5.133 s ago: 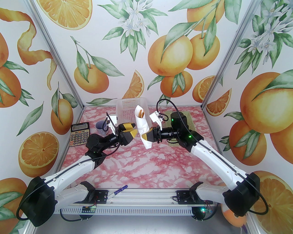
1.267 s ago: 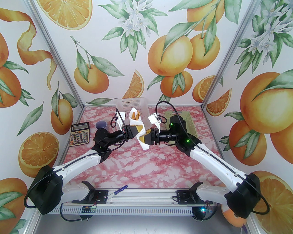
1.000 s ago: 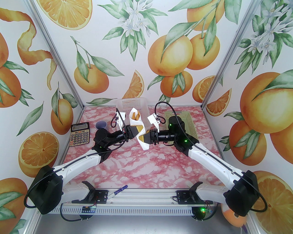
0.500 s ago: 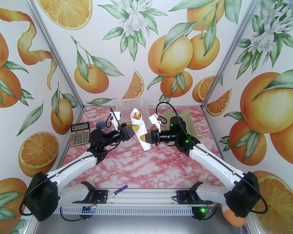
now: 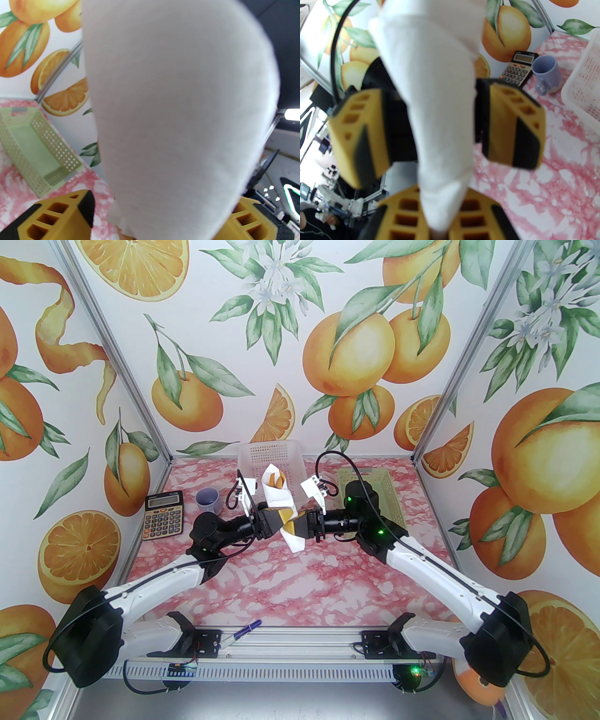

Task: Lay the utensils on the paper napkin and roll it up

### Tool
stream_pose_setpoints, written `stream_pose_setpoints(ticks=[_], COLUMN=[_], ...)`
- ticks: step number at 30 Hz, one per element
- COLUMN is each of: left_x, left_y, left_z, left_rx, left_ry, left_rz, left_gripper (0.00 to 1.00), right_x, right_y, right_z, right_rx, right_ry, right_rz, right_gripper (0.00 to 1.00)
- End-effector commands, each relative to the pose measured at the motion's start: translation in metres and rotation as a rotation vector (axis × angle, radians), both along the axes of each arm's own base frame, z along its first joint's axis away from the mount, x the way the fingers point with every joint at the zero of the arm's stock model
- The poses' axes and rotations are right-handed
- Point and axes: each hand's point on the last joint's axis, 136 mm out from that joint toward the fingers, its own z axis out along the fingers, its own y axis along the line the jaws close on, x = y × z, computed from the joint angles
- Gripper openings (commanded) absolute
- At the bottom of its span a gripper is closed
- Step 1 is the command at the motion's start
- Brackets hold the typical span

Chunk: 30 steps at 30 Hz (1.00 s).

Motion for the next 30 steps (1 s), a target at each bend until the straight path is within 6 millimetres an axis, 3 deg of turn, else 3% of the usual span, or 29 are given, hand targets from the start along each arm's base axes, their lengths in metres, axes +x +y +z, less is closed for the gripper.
stream_pose_setpoints(ticks=[1,7,15,21,23,27,29,30], left_x=[-0.002,-0.003,-0.004,-0.006,-0.005,-0.002,0.008,0.012], left_y=[0.006,0.009,0.013,0.015,0.014,0.014,0.018,0.021], left_z=[0.008,0.011,0.013,0.014,0.015,0.015,0.016,0.016], left_rx=[-0.059,-0.048,-0.033,-0.017,-0.008,0.009,0.044,0.051], left_ry=[-0.024,-0.032,-0.035,-0.04,-0.043,-0.041,-0.033,-0.033], left_rz=[0.019,0.027,0.034,0.039,0.042,0.045,0.068,0.077], left_gripper=[0.56,0.27,0.19,0.06,0.0,0.0,0.0,0.0], right_x=[-0.003,-0.002,0.002,0.004,0.004,0.003,0.002,0.005], right_y=[-0.002,-0.005,-0.007,-0.007,-0.008,-0.009,-0.019,-0.025], right_z=[0.004,-0.001,0.0,0.002,0.002,0.002,0.006,0.008], right_rx=[0.008,-0.014,-0.014,-0.011,-0.013,-0.015,-0.016,-0.02], right_ry=[-0.045,-0.056,-0.071,-0.068,-0.064,-0.065,-0.078,-0.085], right_rz=[-0.009,-0.027,-0.06,-0.067,-0.067,-0.063,-0.081,-0.105], right_gripper=[0.0,0.0,0.0,0.0,0.08,0.18,0.4,0.46])
